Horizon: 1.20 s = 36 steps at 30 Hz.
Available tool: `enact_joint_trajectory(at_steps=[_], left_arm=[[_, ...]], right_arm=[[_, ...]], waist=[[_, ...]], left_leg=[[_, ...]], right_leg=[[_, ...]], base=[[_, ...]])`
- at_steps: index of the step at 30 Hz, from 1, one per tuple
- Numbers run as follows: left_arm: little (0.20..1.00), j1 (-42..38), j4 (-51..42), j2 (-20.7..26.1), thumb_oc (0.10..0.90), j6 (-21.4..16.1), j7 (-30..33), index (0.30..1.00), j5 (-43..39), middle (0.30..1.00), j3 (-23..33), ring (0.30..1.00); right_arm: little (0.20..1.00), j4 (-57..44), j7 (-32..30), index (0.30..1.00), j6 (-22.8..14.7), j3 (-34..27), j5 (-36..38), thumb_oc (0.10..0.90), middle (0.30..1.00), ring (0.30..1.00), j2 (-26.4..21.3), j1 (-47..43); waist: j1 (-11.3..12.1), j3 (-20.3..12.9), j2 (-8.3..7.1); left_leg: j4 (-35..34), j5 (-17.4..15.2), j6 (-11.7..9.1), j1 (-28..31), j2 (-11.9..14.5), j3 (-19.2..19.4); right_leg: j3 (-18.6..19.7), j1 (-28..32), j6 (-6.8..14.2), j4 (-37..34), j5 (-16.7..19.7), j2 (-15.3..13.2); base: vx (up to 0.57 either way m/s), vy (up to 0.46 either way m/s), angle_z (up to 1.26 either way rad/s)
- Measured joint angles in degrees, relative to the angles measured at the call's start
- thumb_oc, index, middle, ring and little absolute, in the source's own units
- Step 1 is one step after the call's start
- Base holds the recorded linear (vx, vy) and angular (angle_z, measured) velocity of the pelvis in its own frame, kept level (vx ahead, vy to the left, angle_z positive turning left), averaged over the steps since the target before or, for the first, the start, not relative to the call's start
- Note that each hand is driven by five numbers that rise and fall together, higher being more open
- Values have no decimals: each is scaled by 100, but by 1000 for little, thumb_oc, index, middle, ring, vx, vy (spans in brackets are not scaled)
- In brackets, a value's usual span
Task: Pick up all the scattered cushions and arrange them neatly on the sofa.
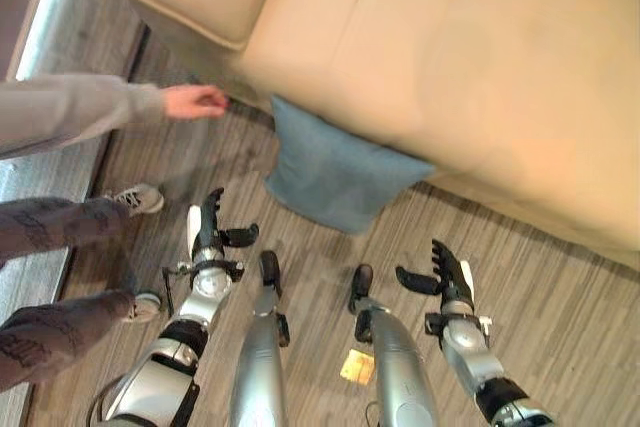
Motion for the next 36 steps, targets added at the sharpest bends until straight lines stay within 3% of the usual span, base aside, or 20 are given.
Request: enact_joint_trajectory(at_steps=[2,11,17,18,19,20,27,28,29,30,31,33,34,36], left_arm=[[900,-369,108,65,800,-5,43,900,-112,900,-95,900],[900,-1960,646,-75,800,-28,100,900,-636,900,-613,900],[900,-2397,746,-412,800,-26,114,900,-797,900,-917,900],[540,-2448,746,-445,560,-24,112,540,-793,540,-987,540],[375,-2516,740,-455,450,-23,99,375,-780,375,-1033,375],[300,-2551,742,-523,400,-21,88,300,-775,300,-1060,300],[300,-2423,749,-577,400,22,42,300,-700,300,-1235,300],[300,-2395,745,-566,400,24,42,300,-655,300,-1231,300],[300,-2378,745,-561,400,24,43,300,-616,300,-1230,300],[300,-2365,745,-558,400,24,44,300,-559,300,-1230,300],[300,-2357,742,-541,400,24,43,300,-549,300,-1226,300],[462,-2350,728,-496,508,24,46,462,-543,462,-1223,462],[900,-2328,706,-471,800,25,58,900,-541,900,-1219,900],[900,-2132,514,-366,800,25,92,900,-318,900,-1038,900]], right_arm=[[900,98,-31,900,-64,122,40,800,900,900,28,-490],[900,1015,-170,900,-37,881,241,800,900,900,54,-2385],[900,1235,-102,900,135,1389,140,800,900,900,91,-2646],[900,1227,-96,900,135,1381,128,800,900,900,90,-2652],[695,1232,-94,695,138,1369,127,664,695,695,98,-2660],[300,1233,-65,300,140,1358,133,400,300,300,95,-2656],[307,1220,78,307,140,1350,128,405,307,307,91,-2621],[422,1215,81,422,136,1343,128,482,422,422,84,-2619],[469,1214,86,469,134,1336,126,513,469,469,78,-2618],[469,1213,101,469,133,1295,124,513,469,469,77,-2613],[900,1210,126,900,133,1284,123,800,900,900,56,-2608],[900,1167,140,900,131,1164,126,800,900,900,51,-2564],[900,1115,138,900,131,1100,125,800,900,900,46,-2517],[900,829,137,900,105,920,122,800,900,900,2,-2330]], waist=[[7,228,-62],[-28,215,-72],[-22,213,-76],[-25,209,-75],[-27,209,-75],[-27,209,-75],[-57,209,-75],[-65,209,-75],[-70,209,-75],[-72,209,-75],[-73,209,-75],[-56,209,-75],[-48,209,-75],[-28,209,-74]], left_leg=[[51,17,1,-79,15,-29],[303,167,11,-1416,-3,-85],[305,179,30,-1564,-49,-83],[311,189,43,-1628,-62,-79],[312,207,66,-1723,-83,-71],[333,213,72,-1817,-98,-66],[401,224,76,-1976,-98,-62],[401,231,74,-1978,-98,-62],[401,236,74,-1981,-98,-62],[401,242,74,-1989,-98,-62],[400,253,71,-2012,-98,-61],[395,267,66,-2028,-96,-60],[395,267,66,-2027,-95,-60],[395,269,66,-2007,-90,-63]], right_leg=[[-5,-70,-23,57,10,-2],[2,-1496,-116,530,33,-91],[14,-1680,-117,607,33,-143],[21,-1749,-117,622,33,-156],[36,-1861,-116,649,33,-177],[52,-1963,-115,688,34,-197],[81,-2148,-114,791,36,-210],[83,-2155,-114,799,36,-210],[85,-2162,-114,805,36,-210],[88,-2173,-115,806,36,-210],[93,-2199,-120,813,39,-209],[95,-2221,-127,817,44,-207],[95,-2221,-128,818,45,-207],[89,-2199,-128,830,44,-203]], base=[[-42,-13,1],[-18,-1,1],[-1,6,0],[-11,31,3],[0,0,0],[0,0,0],[0,0,0],[0,0,0],[0,0,0],[0,0,0],[0,0,0],[0,0,0],[35,-46,0],[48,-66,1]])
